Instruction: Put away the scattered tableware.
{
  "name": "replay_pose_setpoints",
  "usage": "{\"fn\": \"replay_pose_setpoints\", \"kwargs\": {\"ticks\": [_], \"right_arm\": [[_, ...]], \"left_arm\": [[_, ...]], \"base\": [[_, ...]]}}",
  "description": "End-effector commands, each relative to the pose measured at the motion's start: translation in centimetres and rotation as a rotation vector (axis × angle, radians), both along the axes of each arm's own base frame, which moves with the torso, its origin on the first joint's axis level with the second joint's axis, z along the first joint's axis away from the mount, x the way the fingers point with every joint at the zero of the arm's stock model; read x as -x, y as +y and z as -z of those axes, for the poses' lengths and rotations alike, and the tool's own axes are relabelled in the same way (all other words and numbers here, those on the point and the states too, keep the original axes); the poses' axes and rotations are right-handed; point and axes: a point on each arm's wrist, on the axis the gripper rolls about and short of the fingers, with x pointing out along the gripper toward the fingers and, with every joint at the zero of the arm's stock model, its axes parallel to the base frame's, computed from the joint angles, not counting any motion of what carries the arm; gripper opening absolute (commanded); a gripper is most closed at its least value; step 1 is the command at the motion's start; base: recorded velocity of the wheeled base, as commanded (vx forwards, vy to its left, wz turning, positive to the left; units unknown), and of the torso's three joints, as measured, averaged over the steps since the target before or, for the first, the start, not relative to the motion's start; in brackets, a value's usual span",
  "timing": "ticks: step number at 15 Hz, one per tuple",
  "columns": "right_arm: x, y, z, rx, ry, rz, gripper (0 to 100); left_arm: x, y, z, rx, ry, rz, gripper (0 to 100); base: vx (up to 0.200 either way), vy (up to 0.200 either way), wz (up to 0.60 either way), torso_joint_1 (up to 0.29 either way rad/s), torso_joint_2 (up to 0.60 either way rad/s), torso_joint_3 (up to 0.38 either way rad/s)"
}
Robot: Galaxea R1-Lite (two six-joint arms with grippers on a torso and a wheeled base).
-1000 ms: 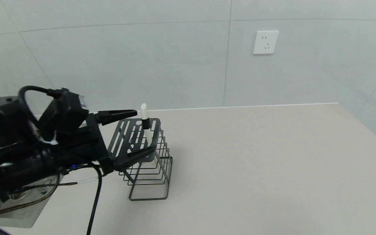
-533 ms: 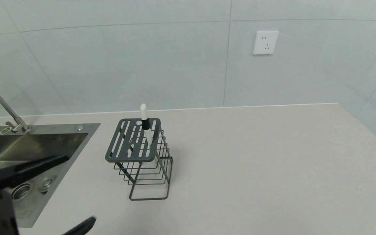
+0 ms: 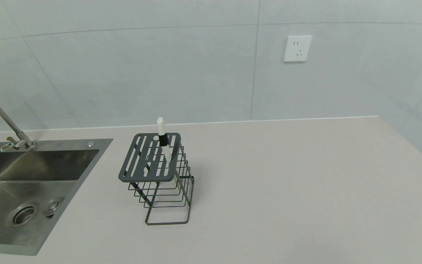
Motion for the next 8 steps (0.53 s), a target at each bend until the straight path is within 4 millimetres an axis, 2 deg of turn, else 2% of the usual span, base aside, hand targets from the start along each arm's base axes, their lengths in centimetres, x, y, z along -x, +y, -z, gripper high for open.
{"fn": "replay_pose_setpoints", "kwargs": {"ticks": [1, 2, 4, 8], "right_arm": [[0.00, -0.01, 0.00, -0.002, 0.000, 0.002, 0], [-0.01, 0.01, 0.00, -0.005, 0.002, -0.003, 0], [0.00, 0.01, 0.00, -0.006, 0.000, -0.003, 0], [0.00, 0.00, 0.00, -0.006, 0.000, -0.001, 0]], "left_arm": [[0.27, 0.20, 1.11, 0.030, 0.002, -0.224, 100], [0.57, 0.33, 1.28, 0.042, -0.044, -0.399, 100], [0.89, 0.35, 1.31, 0.044, -0.094, -0.439, 100], [0.87, 0.53, 1.29, 0.068, -0.089, -0.522, 100]], "base": [[0.000, 0.000, 0.00, 0.000, 0.00, 0.000], [0.000, 0.000, 0.00, 0.000, 0.00, 0.000], [0.000, 0.000, 0.00, 0.000, 0.00, 0.000], [0.000, 0.000, 0.00, 0.000, 0.00, 0.000]]}}
